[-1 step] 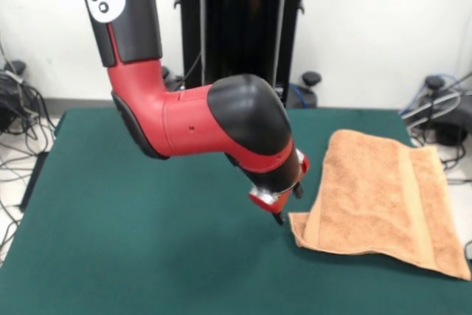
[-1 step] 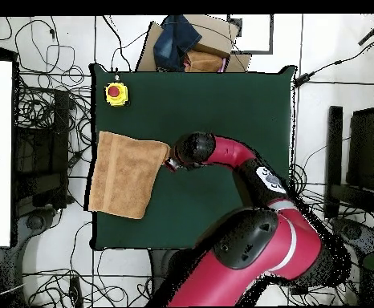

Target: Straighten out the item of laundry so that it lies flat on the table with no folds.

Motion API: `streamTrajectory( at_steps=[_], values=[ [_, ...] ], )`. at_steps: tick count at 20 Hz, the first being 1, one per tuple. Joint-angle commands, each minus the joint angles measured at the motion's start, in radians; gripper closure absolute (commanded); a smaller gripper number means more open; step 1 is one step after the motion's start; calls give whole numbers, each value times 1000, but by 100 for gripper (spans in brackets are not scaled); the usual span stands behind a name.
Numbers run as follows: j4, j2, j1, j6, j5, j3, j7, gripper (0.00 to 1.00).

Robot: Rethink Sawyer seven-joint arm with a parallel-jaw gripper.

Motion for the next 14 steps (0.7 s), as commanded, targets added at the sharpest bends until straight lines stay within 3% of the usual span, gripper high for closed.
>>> streamTrajectory(
  at_steps=[1, 11, 14],
  values=[
    [49, -18, 69, -110, 6, -108, 345, 0],
    [126, -68, 96, -105, 91, -136, 367, 0],
    [97, -43, 96, -111, 94, -142, 331, 0]
  ],
)
